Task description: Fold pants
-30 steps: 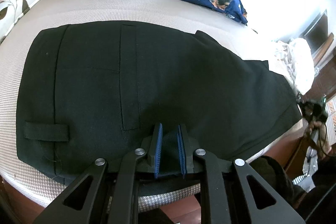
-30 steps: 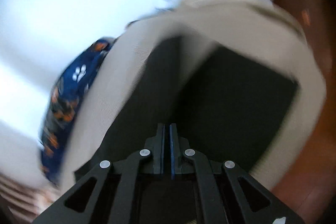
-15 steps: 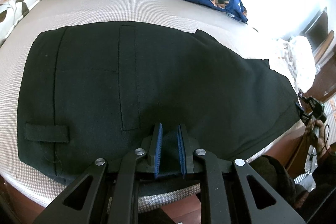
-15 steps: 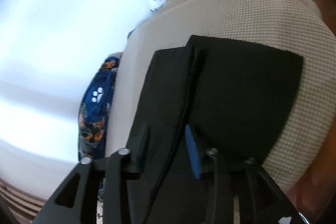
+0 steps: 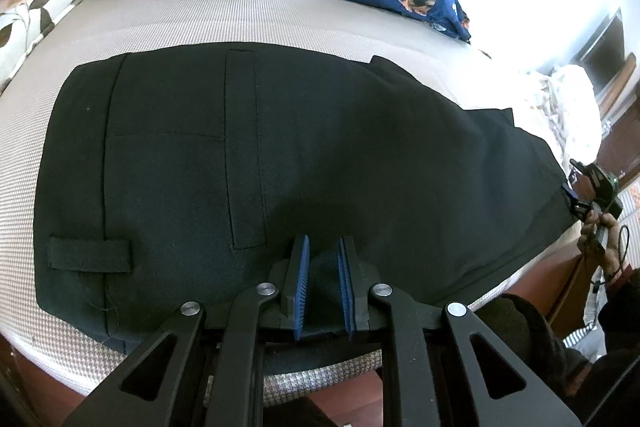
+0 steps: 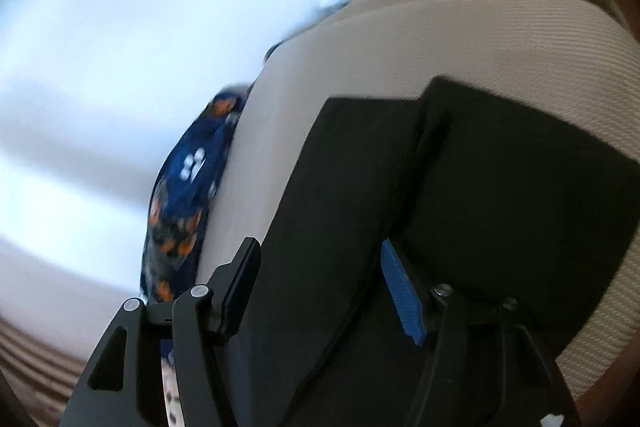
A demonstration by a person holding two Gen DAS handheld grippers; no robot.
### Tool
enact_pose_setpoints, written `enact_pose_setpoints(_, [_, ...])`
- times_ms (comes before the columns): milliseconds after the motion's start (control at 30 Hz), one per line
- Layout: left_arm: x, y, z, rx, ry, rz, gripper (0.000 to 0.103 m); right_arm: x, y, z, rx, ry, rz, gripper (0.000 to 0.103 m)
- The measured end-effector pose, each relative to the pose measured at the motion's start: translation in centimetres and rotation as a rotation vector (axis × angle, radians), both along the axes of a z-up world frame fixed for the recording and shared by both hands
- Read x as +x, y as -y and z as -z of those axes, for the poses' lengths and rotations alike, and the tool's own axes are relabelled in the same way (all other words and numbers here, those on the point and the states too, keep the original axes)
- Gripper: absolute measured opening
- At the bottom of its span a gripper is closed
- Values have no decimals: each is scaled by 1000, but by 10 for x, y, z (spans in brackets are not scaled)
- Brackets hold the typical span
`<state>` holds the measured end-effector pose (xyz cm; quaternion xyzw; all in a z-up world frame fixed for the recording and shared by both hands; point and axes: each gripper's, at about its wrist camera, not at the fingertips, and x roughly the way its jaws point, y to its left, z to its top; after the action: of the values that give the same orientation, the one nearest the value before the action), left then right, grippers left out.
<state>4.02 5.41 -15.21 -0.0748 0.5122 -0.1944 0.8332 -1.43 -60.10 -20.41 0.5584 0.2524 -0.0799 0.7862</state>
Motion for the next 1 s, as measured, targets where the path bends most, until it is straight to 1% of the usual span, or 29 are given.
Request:
enact_pose_setpoints(67, [-1, 1, 0, 1, 0, -1, 17, 5, -4, 10, 96, 54, -44, 61])
enact_pose_setpoints(133, [0, 1, 0, 3, 0, 0, 17, 6, -8, 14, 128, 75, -46, 61])
enact_pose_setpoints(200, [0, 1, 0, 6, -2, 0, 17, 7, -10, 13, 104, 47, -31, 59])
enact_pose_setpoints(267, [0, 1, -1, 10, -1, 1, 17, 10, -14, 12, 87, 40, -50, 59])
enact_pose_setpoints(300, [-1, 1, -1, 10, 0, 2, 17, 12, -17, 8, 62, 28, -62, 59])
enact_pose_setpoints(333, [0, 1, -1, 11, 0, 2, 17, 12, -18, 5, 24, 5, -53, 56])
enact_pose_setpoints(367, [0, 1, -1, 11, 0, 2, 17, 13, -18, 3, -2, -17, -41, 48])
enact_pose_setpoints(400, [-1, 1, -1, 14, 1, 3, 17, 15, -16, 5, -6, -37, -33, 43])
enact_pose_setpoints(433, [-1, 2, -2, 18, 3, 6, 17, 18, -13, 10, 8, -51, -36, 29])
enact_pose_setpoints(467, [-1, 2, -2, 22, 5, 9, 17, 20, -11, 16, 16, -83, -37, 4])
enact_pose_setpoints(500, [-1, 2, -2, 26, 7, 13, 17, 20, -10, 19, 24, -102, -35, 6])
enact_pose_setpoints(533, [-1, 3, -3, 33, 10, 20, 17, 17, -12, 21, 39, -90, -31, 5])
enact_pose_setpoints(567, [-1, 3, -3, 38, 13, 26, 17, 10, -14, 16, 38, -63, -30, 5])
enact_pose_setpoints(633, [-1, 4, -4, 51, 15, 38, 17, -4, -19, -1, -3, -23, -31, 5])
enact_pose_setpoints(667, [-1, 4, -5, 55, 13, 40, 17, -10, -19, -6, -3, -9, -27, 5])
enact_pose_setpoints(733, [-2, 4, -8, 70, 6, 46, 17, -36, -16, -17, 9, 19, -3, 5])
enact_pose_setpoints(800, [-3, 3, -10, 77, 5, 58, 19, -58, -12, -21, -5, 4, 3, 5])
enact_pose_setpoints(833, [-4, 3, -11, 79, 3, 67, 19, -68, -11, -16, 8, -13, 1, 4])
enact_pose_setpoints(933, [-8, -1, -11, 87, 13, 86, 22, -81, -8, 4, 33, -73, 8, 4])
enact_pose_setpoints(1000, [-10, -2, -10, 92, 17, 91, 22, -88, -6, 24, 95, -72, 35, 4])
